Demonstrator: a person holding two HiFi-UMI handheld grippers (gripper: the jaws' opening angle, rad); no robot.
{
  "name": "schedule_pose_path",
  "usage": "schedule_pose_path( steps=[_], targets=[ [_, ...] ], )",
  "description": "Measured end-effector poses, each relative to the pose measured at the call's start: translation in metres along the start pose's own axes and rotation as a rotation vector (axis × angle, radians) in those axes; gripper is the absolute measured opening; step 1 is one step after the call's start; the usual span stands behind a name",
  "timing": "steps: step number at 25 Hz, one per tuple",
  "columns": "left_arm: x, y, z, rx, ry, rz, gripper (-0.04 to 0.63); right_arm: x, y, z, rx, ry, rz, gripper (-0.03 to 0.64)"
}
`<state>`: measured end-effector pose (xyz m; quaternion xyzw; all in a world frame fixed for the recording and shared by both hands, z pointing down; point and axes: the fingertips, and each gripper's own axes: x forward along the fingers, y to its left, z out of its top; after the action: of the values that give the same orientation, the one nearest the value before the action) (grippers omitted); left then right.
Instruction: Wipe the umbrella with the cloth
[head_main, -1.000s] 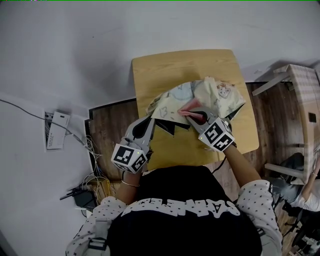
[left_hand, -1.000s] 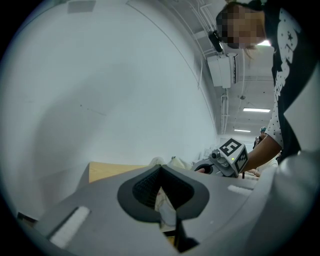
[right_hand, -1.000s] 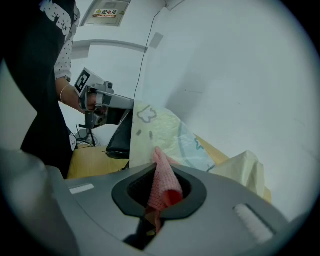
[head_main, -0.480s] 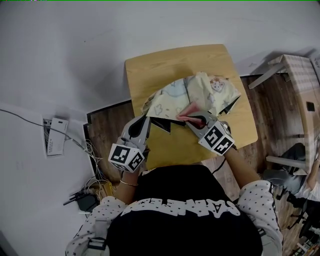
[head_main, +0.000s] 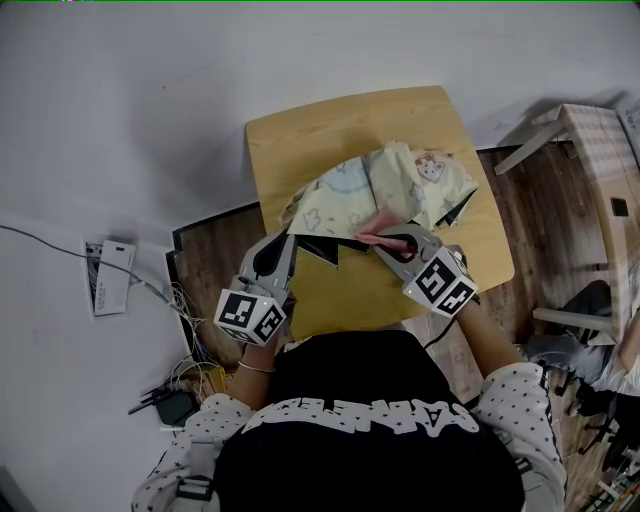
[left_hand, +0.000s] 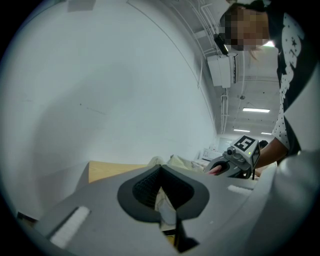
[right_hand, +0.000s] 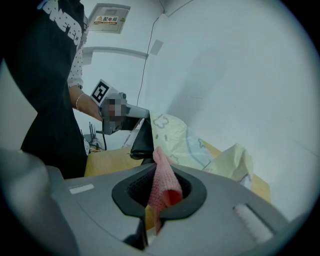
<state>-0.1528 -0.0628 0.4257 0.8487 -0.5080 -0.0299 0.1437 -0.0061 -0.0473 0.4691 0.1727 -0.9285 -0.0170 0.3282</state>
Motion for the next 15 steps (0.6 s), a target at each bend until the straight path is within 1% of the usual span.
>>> schedule_pose_path(
  steps=[3,5,11,15],
  targets=[
    [0.0,-0.001,0.0,-0.002,-0.001,0.004,0.002,-0.012,-0.011,0.022,-0.036,-0.044,-0.027,0.034],
    [0.0,-0.001,0.0,-0.005,-0.001,0.007,0.002,-0.019,-0.024,0.038,-0.08,-0.07,-0.057,0.034],
    [-0.001,-0.003,-0.002,-0.014,-0.004,0.016,0.002,-0.031,-0.072,0.082,-0.273,-0.099,-0.199,0.034],
    [-0.001,-0.002,-0.004,-0.026,-0.001,0.026,0.003,-0.028,-0.095,0.101,-0.367,-0.108,-0.265,0.034]
  ],
)
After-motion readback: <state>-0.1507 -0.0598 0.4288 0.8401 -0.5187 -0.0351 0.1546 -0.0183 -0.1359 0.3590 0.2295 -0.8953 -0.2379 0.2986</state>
